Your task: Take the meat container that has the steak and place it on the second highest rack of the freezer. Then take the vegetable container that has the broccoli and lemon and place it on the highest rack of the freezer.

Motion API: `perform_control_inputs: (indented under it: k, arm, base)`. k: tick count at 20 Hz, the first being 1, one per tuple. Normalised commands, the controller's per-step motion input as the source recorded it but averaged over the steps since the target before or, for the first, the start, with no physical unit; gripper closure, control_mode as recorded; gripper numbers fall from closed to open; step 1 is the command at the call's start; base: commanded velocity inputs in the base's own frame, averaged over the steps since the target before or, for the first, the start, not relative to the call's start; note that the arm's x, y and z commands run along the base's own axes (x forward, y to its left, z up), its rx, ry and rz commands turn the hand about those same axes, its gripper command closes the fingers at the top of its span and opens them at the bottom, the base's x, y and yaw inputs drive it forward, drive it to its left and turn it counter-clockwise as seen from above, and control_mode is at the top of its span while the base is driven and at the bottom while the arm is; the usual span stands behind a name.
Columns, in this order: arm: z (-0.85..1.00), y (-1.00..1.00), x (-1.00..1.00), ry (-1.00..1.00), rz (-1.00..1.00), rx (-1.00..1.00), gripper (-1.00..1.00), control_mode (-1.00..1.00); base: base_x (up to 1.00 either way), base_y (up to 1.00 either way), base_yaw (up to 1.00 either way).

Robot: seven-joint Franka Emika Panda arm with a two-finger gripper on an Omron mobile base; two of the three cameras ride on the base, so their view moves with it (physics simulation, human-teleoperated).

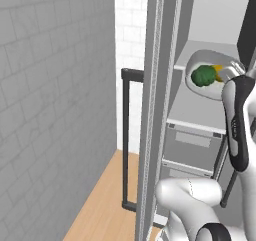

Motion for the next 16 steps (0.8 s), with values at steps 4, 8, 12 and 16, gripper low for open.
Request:
perform_control_inputs:
  k: [4, 8, 12, 16]
  arm:
    - [0.47, -0.04, 0.40, -0.10, -0.25, 0.00, 1.00, -1.00]
    - [0.49, -0.19, 0.39, 0.02, -0.21, 0.03, 1.00, -1.00]
    - [0.48, -0.53, 0.20, 0.07, -0.02, 0.14, 1.00, -1.00]
    - [0.36, -0.24, 0.35, 0.00, 0.00, 0.07, 1.00, -1.00]
  base:
    - [0.00, 0.00, 0.00]
    - [0.00, 0.00, 0.00]
    - [0.00, 0.00, 0.00]
    - [0.00, 0.00, 0.00]
